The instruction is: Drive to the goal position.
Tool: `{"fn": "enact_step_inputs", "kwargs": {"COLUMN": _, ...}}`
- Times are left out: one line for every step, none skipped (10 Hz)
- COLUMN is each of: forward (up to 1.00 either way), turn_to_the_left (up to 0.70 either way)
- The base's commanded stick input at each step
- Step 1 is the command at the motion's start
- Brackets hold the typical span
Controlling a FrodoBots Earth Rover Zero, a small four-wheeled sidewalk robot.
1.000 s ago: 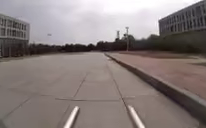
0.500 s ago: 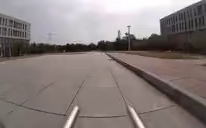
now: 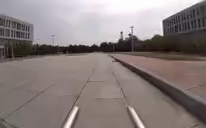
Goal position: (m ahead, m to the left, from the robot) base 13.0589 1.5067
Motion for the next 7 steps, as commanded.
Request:
{"fn": "enact_step_inputs", "kwargs": {"forward": 0.69, "turn_to_the_left": 0.00}}
{"fn": "enact_step_inputs", "kwargs": {"forward": 0.69, "turn_to_the_left": 0.00}}
{"fn": "enact_step_inputs", "kwargs": {"forward": 0.69, "turn_to_the_left": 0.00}}
{"fn": "enact_step_inputs", "kwargs": {"forward": 0.69, "turn_to_the_left": 0.00}}
{"fn": "enact_step_inputs", "kwargs": {"forward": 0.69, "turn_to_the_left": 0.00}}
{"fn": "enact_step_inputs", "kwargs": {"forward": 0.69, "turn_to_the_left": 0.00}}
{"fn": "enact_step_inputs", "kwargs": {"forward": 0.69, "turn_to_the_left": 0.00}}
